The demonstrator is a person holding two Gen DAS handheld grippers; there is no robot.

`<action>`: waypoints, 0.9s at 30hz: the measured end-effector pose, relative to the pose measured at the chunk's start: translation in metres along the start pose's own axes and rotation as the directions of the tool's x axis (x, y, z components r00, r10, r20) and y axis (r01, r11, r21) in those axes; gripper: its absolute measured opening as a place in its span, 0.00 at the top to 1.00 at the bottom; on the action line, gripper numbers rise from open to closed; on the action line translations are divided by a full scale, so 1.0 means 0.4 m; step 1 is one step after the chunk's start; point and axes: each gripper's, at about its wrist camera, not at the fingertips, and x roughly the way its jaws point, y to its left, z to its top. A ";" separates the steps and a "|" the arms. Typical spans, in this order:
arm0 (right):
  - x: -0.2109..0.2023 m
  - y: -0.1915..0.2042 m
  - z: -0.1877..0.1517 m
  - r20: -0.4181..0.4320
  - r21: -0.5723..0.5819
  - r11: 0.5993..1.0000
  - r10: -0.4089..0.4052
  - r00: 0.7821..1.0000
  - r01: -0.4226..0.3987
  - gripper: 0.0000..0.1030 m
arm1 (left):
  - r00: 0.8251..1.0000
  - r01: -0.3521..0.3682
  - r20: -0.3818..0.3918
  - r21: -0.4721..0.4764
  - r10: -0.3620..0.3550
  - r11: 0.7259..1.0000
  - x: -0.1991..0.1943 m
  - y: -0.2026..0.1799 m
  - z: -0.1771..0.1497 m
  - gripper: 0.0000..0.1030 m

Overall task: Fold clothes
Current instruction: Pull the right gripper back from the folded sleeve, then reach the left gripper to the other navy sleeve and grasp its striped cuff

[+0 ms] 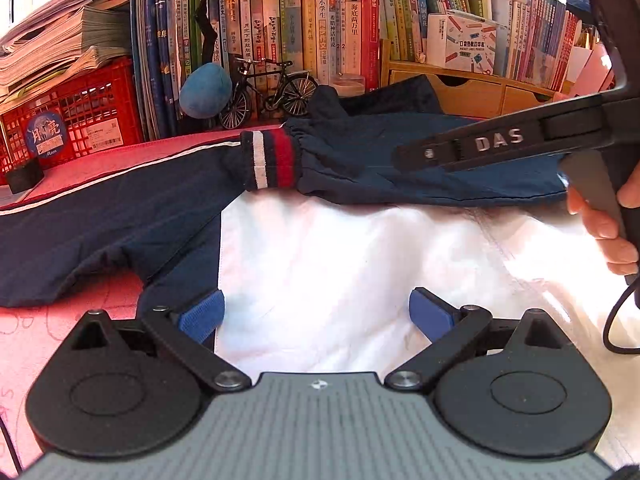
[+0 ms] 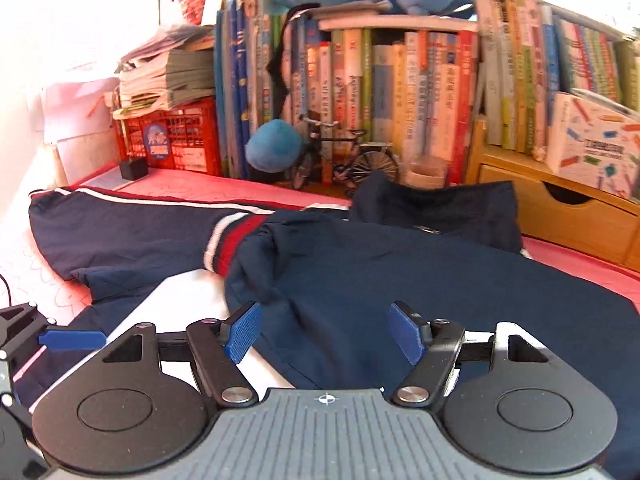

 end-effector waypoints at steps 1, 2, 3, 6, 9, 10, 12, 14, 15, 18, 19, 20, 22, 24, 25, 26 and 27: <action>-0.028 -0.045 -0.018 0.003 0.042 0.999 -0.031 1.000 0.031 0.30 | 1.000 -0.004 -0.002 0.001 0.004 1.000 0.001 -0.001 0.000 0.03; -0.055 -0.091 -0.036 0.005 0.084 0.995 -0.062 0.998 0.061 0.29 | 1.000 -0.008 -0.004 0.002 0.008 1.000 0.002 -0.002 0.000 0.03; -0.082 -0.135 -0.055 0.007 0.127 0.988 -0.092 0.996 0.091 0.29 | 1.000 -0.012 -0.005 0.005 0.012 1.000 0.003 -0.003 0.000 0.02; -0.142 -0.257 -0.122 0.007 0.292 0.941 -0.181 0.983 0.171 0.30 | 1.000 -0.021 -0.007 0.011 0.021 1.000 0.005 -0.006 0.000 0.01; -0.131 -0.316 -0.192 -0.058 0.317 0.919 -0.228 0.972 0.234 0.31 | 1.000 -0.028 -0.012 0.006 0.028 1.000 0.007 -0.003 0.002 0.00; -0.122 -0.318 -0.210 -0.074 0.295 0.923 -0.238 0.969 0.249 0.30 | 0.999 -0.032 -0.013 0.004 0.032 0.999 0.007 -0.003 0.002 0.00; -0.111 -0.294 -0.212 -0.080 0.228 0.933 -0.265 0.961 0.277 0.24 | 0.999 -0.040 -0.013 0.002 0.040 0.999 0.007 -0.004 0.004 0.00; -0.104 -0.269 -0.204 -0.088 0.192 0.938 -0.275 0.957 0.288 0.22 | 0.998 -0.061 -0.009 -0.005 0.061 0.998 0.003 -0.002 0.005 0.00; -0.103 -0.256 -0.200 -0.089 0.181 0.941 -0.273 0.958 0.285 0.22 | 0.997 -0.073 0.007 0.000 0.073 0.997 -0.005 0.001 0.005 0.01; -0.131 -0.214 -0.185 -0.064 0.167 0.959 -0.220 0.973 0.228 0.23 | 0.990 -0.126 0.071 0.038 0.123 0.991 -0.056 0.024 0.012 0.01; -0.147 -0.205 -0.183 -0.048 0.161 0.966 -0.196 0.980 0.201 0.23 | 0.986 -0.142 0.095 0.050 0.136 0.989 -0.078 0.037 0.016 0.01; -0.163 -0.194 -0.179 -0.036 0.143 0.973 -0.180 0.983 0.183 0.22 | 0.983 -0.150 0.112 0.037 0.145 0.988 -0.100 0.064 0.022 0.01; -0.197 -0.172 -0.169 -0.011 0.105 0.983 -0.149 0.989 0.149 0.22 | 0.976 -0.164 0.145 0.002 0.162 0.986 -0.143 0.123 0.033 0.00; -0.231 -0.151 -0.156 0.022 0.048 0.989 -0.138 0.990 0.137 0.20 | 0.967 -0.193 0.154 -0.078 0.203 0.978 -0.169 0.209 0.043 0.00; -0.249 -0.140 -0.150 0.038 0.020 0.991 -0.132 0.991 0.131 0.19 | 0.960 -0.214 0.156 -0.127 0.233 0.969 -0.179 0.261 0.048 0.00; -0.266 -0.130 -0.145 0.055 -0.008 0.992 -0.124 0.991 0.124 0.17 | 0.950 -0.244 0.152 -0.185 0.273 0.952 -0.183 0.316 0.049 0.00; -0.285 -0.122 -0.142 0.071 -0.035 0.994 -0.105 0.992 0.108 0.14 | 0.938 -0.275 0.144 -0.244 0.315 0.930 -0.185 0.371 0.050 0.00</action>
